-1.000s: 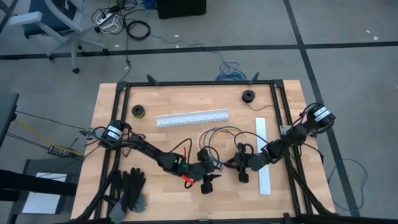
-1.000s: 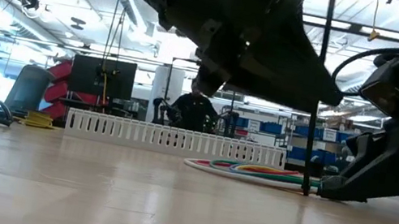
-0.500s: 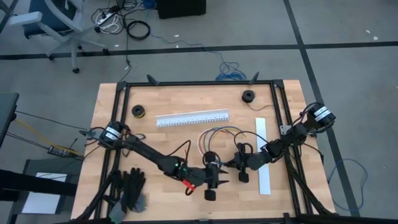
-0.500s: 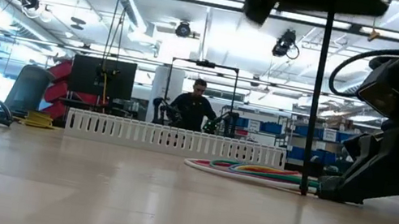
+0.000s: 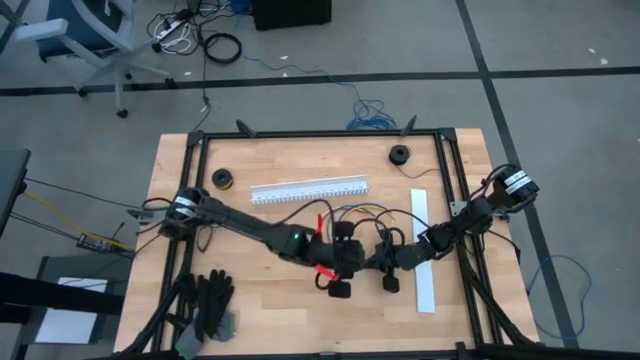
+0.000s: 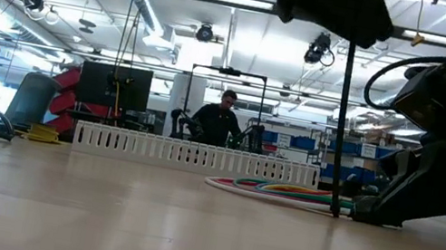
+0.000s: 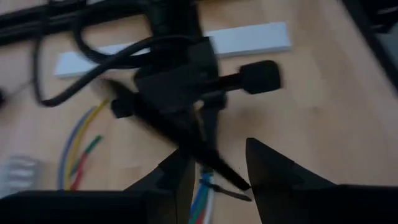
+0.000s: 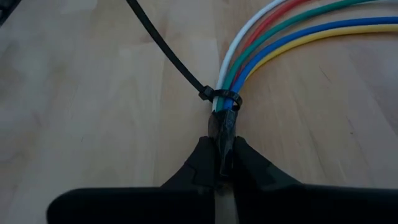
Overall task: Ziptie cables
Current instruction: Insert black zip tie on the cable wire
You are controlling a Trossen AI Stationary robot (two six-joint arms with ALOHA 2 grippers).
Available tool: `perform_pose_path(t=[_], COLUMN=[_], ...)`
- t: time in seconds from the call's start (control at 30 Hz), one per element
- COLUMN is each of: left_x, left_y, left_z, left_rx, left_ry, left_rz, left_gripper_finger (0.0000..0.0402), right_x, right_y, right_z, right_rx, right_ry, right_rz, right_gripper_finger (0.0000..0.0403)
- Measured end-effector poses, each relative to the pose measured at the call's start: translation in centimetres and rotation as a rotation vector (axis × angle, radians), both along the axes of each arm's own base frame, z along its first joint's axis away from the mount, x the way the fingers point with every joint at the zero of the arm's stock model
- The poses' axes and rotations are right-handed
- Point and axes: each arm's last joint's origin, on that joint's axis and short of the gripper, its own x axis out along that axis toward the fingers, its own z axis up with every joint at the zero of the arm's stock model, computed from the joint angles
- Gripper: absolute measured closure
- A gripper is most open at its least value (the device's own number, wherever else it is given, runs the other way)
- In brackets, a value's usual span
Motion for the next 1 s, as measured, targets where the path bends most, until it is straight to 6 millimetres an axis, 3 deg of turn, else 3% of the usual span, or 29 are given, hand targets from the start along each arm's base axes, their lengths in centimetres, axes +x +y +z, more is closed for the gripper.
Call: perform_pose_path(t=[0.1,0.2,0.33,0.47,0.77,0.87,1.0], left_x=[0.5,1.4,2.1,2.5,2.5,2.2,1.8], left_y=[1.4,2.4,2.5,2.7,3.6,3.7,3.8], left_z=[-1.0,-3.8,-7.1,-8.9,-9.3,-9.5,-9.7], left_rx=[-0.052,-0.068,-0.071,-0.072,-0.068,-0.067,-0.055], left_ry=[0.041,0.118,0.199,0.242,0.276,0.312,0.358], left_rz=[-0.011,-0.015,-0.041,-0.047,-0.035,-0.037,-0.028], left_gripper_finger=[0.0284,0.0284,0.0284,0.0284,0.0293,0.0318,0.0382], right_x=[0.1,0.4,0.7,0.9,1.3,1.4,1.4], right_y=[0.0,-0.1,-0.4,-0.7,-0.6,-0.5,-0.4], right_z=[0.1,0.4,0.7,0.8,1.5,1.8,2.0], right_rx=[0.003,0.005,0.004,0.015,0.030,0.037,0.035], right_ry=[-0.016,-0.052,-0.082,-0.087,-0.168,-0.197,-0.203], right_rz=[0.016,0.026,0.020,0.029,0.056,0.059,0.053], right_gripper_finger=[0.0388,0.0388,0.0388,0.0388,0.0388,0.0388,0.0388])
